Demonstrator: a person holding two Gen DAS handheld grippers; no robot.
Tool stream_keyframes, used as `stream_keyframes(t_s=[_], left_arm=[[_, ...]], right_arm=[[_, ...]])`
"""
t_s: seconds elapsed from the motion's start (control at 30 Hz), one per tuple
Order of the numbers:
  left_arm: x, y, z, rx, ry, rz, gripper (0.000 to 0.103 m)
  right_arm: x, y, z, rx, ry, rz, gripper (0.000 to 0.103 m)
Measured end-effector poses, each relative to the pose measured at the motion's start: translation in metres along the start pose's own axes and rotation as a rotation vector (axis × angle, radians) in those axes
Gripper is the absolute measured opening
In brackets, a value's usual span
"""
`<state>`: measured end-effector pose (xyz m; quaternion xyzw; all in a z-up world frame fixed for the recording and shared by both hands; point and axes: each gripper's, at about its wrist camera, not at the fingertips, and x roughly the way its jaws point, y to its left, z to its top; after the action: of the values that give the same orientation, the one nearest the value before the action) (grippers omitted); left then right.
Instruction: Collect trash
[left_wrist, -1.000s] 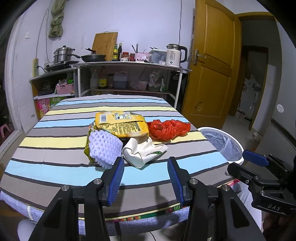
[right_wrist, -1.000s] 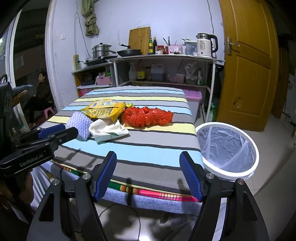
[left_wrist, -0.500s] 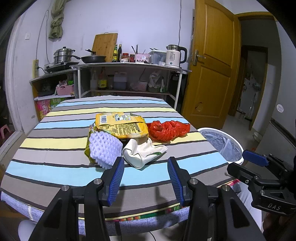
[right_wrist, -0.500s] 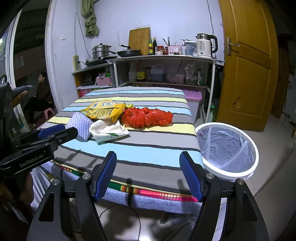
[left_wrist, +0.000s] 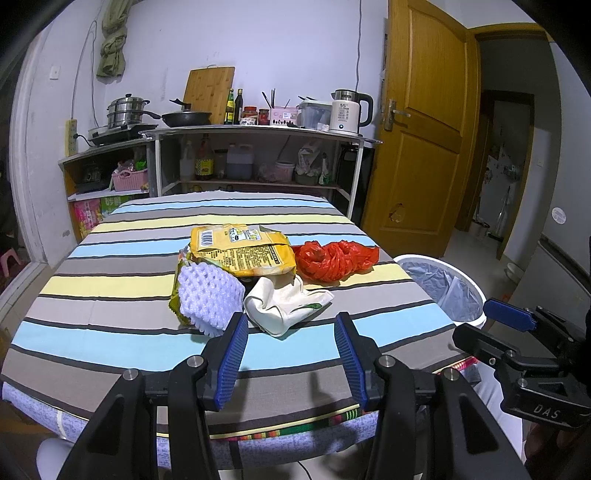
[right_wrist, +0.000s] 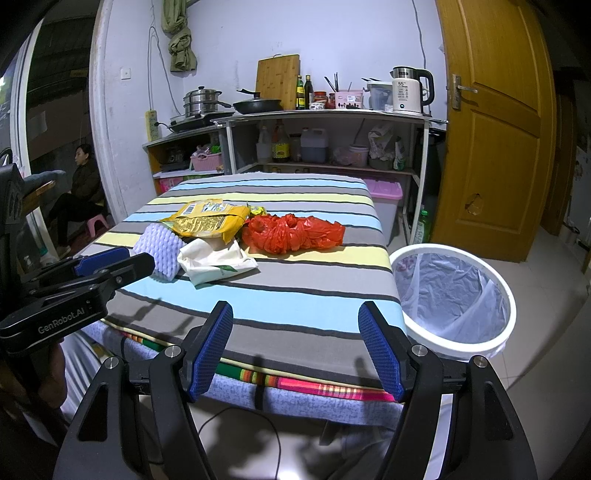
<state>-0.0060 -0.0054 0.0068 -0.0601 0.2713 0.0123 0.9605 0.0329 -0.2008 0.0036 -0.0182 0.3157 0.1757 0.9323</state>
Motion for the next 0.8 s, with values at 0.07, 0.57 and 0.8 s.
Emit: stream_keyframes(t_s=[0.07,0.57,0.8], left_arm=[[-0.0002,0.0002,0.0001,-0.001,-0.001,-0.002,0.048],[-0.0001,0.0001,-0.0007,-0.002,-0.001,-0.001,0.048],[-0.0044,0.0015,0.0035,-0.014,0.004,-0.014,0.048]], right_arm=[[0.0001,-0.0001,-0.0001,0.0,0.001,-0.001,0.071],[0.0003,-0.0003,-0.0003,-0.001,0.0,0.0,0.071],[0.0002,0.0,-0.0002,0.0,0.001,0.0,0.071]])
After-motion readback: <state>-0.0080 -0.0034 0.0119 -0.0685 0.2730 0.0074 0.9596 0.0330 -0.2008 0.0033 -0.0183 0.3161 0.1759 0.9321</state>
